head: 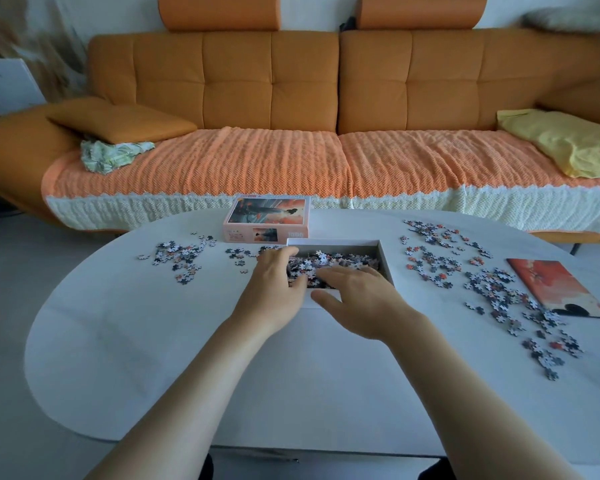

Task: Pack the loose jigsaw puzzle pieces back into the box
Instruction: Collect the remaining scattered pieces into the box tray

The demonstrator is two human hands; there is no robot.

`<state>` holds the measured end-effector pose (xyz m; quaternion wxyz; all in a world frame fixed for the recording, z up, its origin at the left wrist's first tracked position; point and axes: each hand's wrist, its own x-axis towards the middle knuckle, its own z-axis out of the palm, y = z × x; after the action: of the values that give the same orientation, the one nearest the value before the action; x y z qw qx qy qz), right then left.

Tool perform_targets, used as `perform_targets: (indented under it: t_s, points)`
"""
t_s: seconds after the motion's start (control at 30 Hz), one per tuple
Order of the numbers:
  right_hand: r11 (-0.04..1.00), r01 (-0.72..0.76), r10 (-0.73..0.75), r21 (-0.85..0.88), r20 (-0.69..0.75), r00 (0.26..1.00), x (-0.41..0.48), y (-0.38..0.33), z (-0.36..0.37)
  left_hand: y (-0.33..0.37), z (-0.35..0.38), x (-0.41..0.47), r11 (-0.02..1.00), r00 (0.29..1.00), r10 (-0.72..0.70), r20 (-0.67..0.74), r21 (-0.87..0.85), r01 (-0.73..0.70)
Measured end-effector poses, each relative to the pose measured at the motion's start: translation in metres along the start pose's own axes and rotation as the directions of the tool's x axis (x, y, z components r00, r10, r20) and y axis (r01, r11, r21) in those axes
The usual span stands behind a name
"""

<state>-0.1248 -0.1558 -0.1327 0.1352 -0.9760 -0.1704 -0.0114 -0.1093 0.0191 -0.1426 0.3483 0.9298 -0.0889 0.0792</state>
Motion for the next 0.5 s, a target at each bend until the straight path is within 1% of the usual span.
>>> perform_targets:
  t_s: [0.03,0.1,0.17,0.3,0.4,0.5]
  points:
    - [0.999,-0.039,0.039,-0.034,0.007,0.999,0.000,0.001,0.001,0.001,0.000,0.000,0.999,1.000,0.008,0.006,-0.033,-0.008]
    - [0.991,-0.105,0.103,-0.077,-0.027,0.994,-0.001,0.005,0.001,0.003,0.002,0.001,0.997,0.998,0.049,0.026,-0.057,-0.047]
    - [0.992,-0.114,0.110,-0.057,-0.068,0.992,0.000,0.008,-0.001,0.002,0.003,0.001,0.996,0.996,0.076,0.052,-0.057,-0.073]
    - [1.000,-0.021,0.019,-0.016,-0.163,0.986,0.002,-0.003,-0.004,-0.005,-0.003,0.002,0.995,0.994,0.091,0.059,-0.058,-0.087]
    - [0.996,0.071,-0.058,0.054,-0.215,0.975,0.004,-0.028,-0.005,-0.017,-0.017,0.005,0.994,0.994,0.112,-0.017,-0.015,-0.112]
    - [0.975,0.164,-0.127,0.150,-0.234,0.964,0.018,-0.064,0.000,-0.040,-0.036,0.011,0.991,0.991,0.095,-0.093,0.104,-0.086]
